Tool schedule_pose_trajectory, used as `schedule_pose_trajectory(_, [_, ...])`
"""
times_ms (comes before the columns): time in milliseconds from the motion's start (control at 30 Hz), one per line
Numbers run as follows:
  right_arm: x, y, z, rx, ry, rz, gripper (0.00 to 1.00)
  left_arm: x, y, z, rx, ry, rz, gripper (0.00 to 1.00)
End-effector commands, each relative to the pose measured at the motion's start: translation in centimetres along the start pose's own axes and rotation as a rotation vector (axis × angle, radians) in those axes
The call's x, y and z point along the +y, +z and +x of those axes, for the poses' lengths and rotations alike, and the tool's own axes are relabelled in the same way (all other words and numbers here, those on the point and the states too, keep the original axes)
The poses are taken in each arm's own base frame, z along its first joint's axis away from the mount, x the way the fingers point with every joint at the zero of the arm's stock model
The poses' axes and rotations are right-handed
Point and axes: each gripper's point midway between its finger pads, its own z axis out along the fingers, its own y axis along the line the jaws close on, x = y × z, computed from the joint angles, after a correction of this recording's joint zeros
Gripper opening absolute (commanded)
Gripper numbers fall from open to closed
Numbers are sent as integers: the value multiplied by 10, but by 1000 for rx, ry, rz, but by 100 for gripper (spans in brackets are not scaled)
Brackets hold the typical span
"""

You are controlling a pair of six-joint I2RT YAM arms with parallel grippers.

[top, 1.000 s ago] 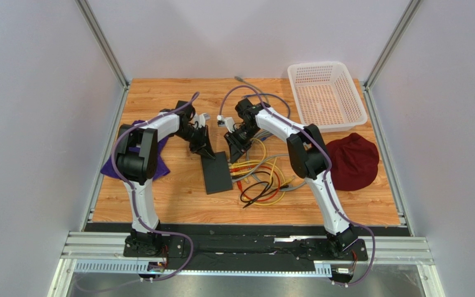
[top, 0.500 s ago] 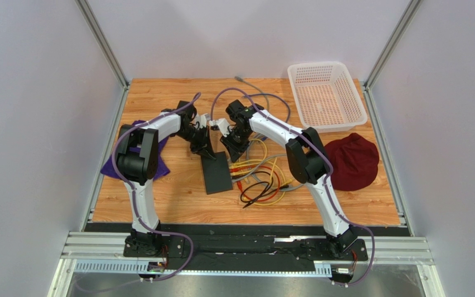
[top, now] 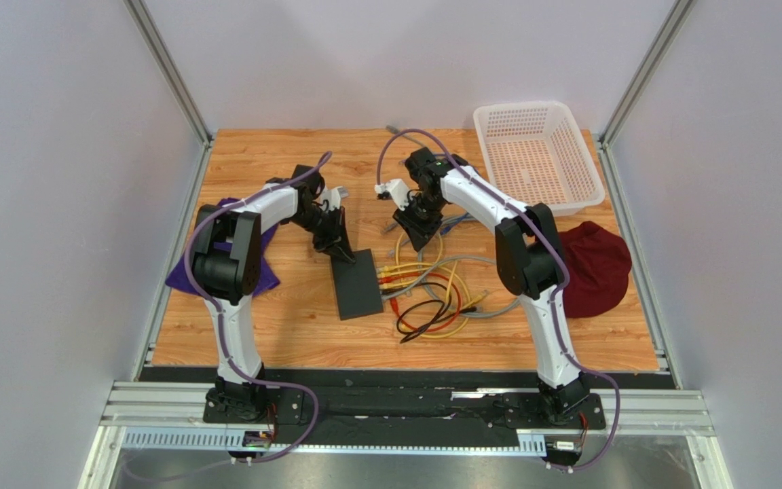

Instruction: Pull the plug from the switch port

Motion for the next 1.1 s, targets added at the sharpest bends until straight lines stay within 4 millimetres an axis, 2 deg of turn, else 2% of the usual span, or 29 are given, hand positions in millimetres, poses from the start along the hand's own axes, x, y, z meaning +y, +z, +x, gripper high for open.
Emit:
schedule_pose_trajectory(0, [17,-23,-2,-9,-125,-35,26,1,-3,-9,-32,58,-24,0])
schedule_pose_trajectory(333, [31,-12,13,20,-123,-129,32,-1,-1,-5,-24,74,-33,0])
schedule_pose_trajectory(500, [32,-5,20,40,-113,-132,36,-2,1,-6,-19,83,-37,0])
schedule_pose_trajectory(700, [20,8,28,76,-130,-58,37,-1,3,-5,-14,97,-48,0])
schedule_pose_trajectory(733, [14,10,32,92,-121,-20,35,-1,3,-4,-12,96,-55,0])
schedule_pose_trajectory(800, [7,11,27,72,-109,16,28,-1,3,-3,-9,106,-57,0])
schedule_pose_trajectory(833, [6,7,22,62,-112,34,19,-1,3,-3,-12,111,-60,0])
schedule_pose_trajectory(933, [6,-8,13,25,-123,55,10,-3,2,-2,-12,121,-62,0])
schedule_pose_trajectory(1067, [7,-52,-12,-79,-172,131,6,-2,2,0,-13,124,-65,0])
